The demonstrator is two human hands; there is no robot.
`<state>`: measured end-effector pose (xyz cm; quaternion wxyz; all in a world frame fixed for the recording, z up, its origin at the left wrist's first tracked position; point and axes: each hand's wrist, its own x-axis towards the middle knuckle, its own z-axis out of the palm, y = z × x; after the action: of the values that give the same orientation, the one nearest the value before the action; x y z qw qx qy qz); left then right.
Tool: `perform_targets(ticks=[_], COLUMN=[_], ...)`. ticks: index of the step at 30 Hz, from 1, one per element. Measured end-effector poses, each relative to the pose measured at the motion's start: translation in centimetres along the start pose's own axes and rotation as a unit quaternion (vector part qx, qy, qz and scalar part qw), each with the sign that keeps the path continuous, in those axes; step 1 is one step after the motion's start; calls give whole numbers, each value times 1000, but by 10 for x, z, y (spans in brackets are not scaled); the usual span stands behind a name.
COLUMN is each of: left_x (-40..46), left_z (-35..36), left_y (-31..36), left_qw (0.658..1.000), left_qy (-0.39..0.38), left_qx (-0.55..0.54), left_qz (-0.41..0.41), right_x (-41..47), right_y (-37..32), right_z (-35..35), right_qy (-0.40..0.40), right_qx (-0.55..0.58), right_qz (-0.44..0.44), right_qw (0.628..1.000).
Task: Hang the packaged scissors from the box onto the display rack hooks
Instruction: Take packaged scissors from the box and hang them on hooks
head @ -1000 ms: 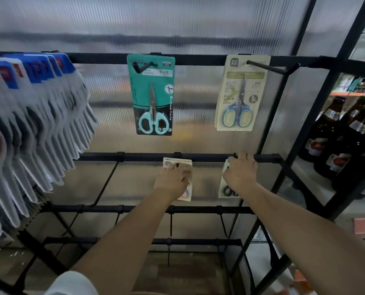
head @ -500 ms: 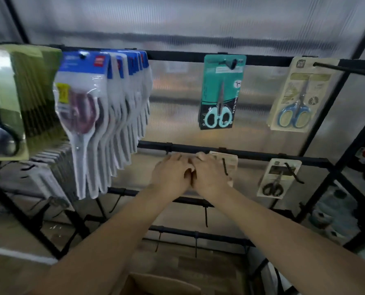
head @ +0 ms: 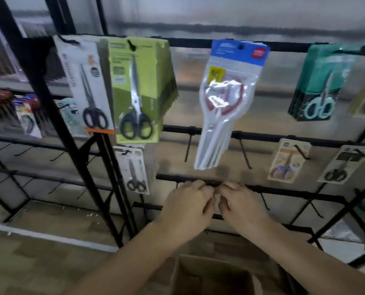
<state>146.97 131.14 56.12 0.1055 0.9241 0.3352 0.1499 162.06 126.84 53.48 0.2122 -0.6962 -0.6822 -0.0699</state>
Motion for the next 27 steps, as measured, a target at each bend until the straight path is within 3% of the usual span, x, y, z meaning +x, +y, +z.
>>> perform_targets(ticks=[5,8,11,13,19,27], left_x=[-23,-13,5,16,31,30], left_z=[-18,-25,-27,-27,-35,-44], left_y=[-71,-123,-164,-181,-213,-245], left_qw=[998,990,978,975,977,963], left_qy=[-9,-10,-63,-63,53,0], left_qx=[31,61,77,62,-24,-122], left_qz=[-48,-124,-182,-204,-203,-241], right_x=[13,41,78,103,157,174], right_y=[-52,-80,-113,-133,-156,-159], right_z=[36,59,75,80,94,104], right_qy=[-117,-133,-160,-174,-208,-223], right_qx=[46,61,36,13,55,105], right_qz=[32,46,55,58,109,139], right_qw=[992,988,985,983,970,959])
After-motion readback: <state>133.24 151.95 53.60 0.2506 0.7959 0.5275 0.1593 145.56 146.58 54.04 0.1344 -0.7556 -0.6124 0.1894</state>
